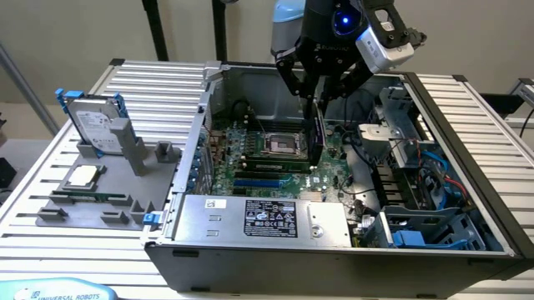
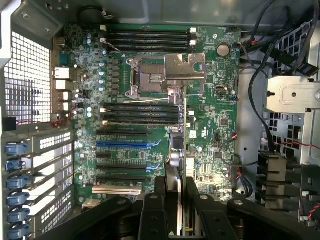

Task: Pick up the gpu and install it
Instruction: 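Insert the gpu into the slot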

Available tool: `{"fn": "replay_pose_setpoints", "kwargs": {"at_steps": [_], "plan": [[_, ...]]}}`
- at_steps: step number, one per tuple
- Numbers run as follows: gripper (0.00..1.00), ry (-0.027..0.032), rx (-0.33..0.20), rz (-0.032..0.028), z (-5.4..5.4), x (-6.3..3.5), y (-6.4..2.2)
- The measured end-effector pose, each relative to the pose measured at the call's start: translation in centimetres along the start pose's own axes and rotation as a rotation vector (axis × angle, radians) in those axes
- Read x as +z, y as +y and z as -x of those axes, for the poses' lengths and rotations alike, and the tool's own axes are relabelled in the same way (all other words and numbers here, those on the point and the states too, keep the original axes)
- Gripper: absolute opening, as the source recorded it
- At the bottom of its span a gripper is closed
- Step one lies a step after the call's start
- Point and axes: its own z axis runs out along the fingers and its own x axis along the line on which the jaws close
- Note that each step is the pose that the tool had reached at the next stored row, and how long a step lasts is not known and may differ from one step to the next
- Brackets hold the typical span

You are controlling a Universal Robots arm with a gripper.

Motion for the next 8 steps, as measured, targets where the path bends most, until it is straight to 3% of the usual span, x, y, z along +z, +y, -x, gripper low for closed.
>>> {"fn": "replay_pose_setpoints", "kwargs": {"at_steps": [3, 8], "plan": [[0.27, 0.0006, -0.006, -0.0001, 0.02, 0.0, 0.0], [0.27, 0.0, -0.095, 0.0016, 0.02, 0.42, 0.01]]}}
